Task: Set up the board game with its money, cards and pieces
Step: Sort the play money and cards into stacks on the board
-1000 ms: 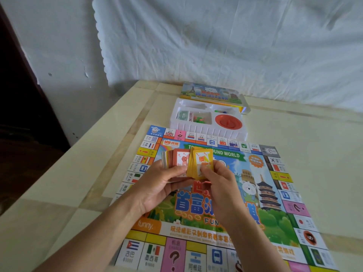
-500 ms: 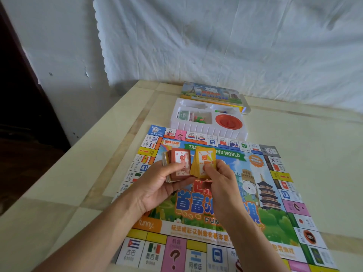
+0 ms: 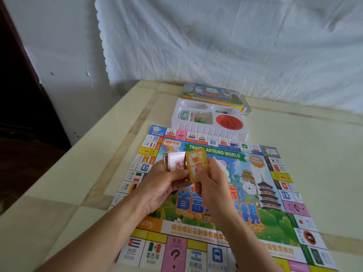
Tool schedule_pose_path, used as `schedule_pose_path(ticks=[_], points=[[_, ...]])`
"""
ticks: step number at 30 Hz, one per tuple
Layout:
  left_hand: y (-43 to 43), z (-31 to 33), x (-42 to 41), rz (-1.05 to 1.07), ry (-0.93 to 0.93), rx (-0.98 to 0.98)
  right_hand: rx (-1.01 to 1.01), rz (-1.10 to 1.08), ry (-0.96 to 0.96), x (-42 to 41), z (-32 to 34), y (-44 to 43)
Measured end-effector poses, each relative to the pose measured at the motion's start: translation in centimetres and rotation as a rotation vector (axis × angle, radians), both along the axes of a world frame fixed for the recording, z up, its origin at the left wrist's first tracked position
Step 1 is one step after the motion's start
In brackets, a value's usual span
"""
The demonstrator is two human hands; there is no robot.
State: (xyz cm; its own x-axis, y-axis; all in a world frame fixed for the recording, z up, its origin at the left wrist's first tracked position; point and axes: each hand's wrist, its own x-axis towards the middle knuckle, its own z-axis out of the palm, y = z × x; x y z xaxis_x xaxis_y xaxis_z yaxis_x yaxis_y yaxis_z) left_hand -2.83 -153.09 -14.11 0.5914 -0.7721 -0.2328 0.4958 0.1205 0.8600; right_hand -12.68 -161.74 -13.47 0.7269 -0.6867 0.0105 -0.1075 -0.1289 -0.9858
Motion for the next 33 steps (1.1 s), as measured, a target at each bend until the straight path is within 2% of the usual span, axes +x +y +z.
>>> schedule_pose_path(ticks=[3, 4, 5, 8, 10, 12, 14, 17, 19, 21, 23, 25, 28, 31, 33], points=[[0.0, 0.0, 0.1, 0.014, 0.024, 0.005, -0.035, -0.03, 0.005, 0.0, 0.0, -0.1], [0.0, -0.1, 0.3, 0.029, 0.041, 0.0, -0.131, -0.06, 0.041, -0.1, 0.1, -0.2], [0.1, -0.1, 0.5, 0.054, 0.056, -0.004, -0.295, -0.086, 0.124, -0.2, 0.1, -0.4], [0.3, -0.1, 1.1, 0.126, 0.085, -0.003, -0.829, -0.004, 0.591, -0.8, 0.4, -0.3], [0.3, 0.1, 1.2, 0.12, 0.111, -0.017, -0.95, 0.1, 0.742, -0.9, 0.4, 0.4], [0.4, 0.4, 1.1, 0.066, 0.161, -0.065, -0.941, 0.108, 0.738, -0.9, 0.3, 0.7], [0.6, 0.5, 1.0, 0.024, 0.233, -0.117, -0.825, 0.052, 0.662, -0.6, 0.3, 0.1], [0.7, 0.6, 1.0, -0.01, 0.33, -0.168, -0.443, -0.096, 0.32, -0.4, -0.1, -1.1], [0.7, 0.6, 1.0, -0.019, 0.327, -0.165, -0.131, -0.122, 0.068, -0.6, 0.0, -1.3], [0.7, 0.6, 1.0, -0.025, 0.292, -0.153, 0.157, -0.102, -0.071, -0.8, 0.2, -1.3], [0.6, 0.4, 1.0, -0.016, 0.254, -0.126, 0.305, -0.07, -0.127, -0.8, 0.5, -1.2], [0.6, 0.3, 1.0, 0.008, 0.226, -0.087, 0.308, -0.044, -0.141, -0.7, 0.6, -1.0], [0.4, 0.0, 0.8, 0.042, 0.195, -0.062, 0.168, -0.008, -0.1, -0.4, 0.4, -0.4], [0.2, -0.1, 0.6, 0.137, 0.103, -0.028, -0.185, -0.018, 0.017, -0.2, 0.0, -0.1], [0.0, -0.2, 0.8, 0.278, 0.004, 0.023, -0.542, -0.037, 0.228, -0.3, -0.1, -0.2]])
